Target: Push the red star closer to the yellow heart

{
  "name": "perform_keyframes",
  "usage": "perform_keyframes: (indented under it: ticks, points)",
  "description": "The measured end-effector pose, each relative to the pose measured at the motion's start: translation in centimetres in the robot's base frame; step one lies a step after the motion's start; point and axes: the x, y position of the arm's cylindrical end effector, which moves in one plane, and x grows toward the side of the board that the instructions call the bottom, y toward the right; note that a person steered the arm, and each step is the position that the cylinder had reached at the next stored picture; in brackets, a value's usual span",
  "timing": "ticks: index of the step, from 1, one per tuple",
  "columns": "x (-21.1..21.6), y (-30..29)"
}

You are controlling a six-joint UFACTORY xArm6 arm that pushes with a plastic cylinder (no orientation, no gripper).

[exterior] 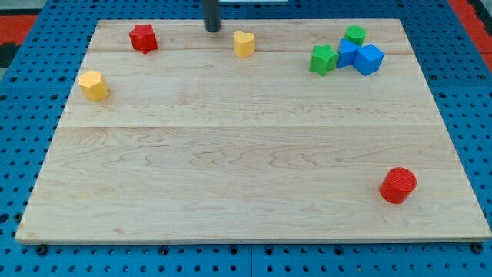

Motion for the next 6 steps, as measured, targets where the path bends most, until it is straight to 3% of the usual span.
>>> perform_keyframes:
  ticks: [1,2,3,4,5,6]
  points:
    - [6.2,0.5]
    - [9.4,0.4]
    - [6.4,-2.0]
    - [3.4,-0.7]
    - [-2.5,-7.5]
    - [-2.6,-16.0]
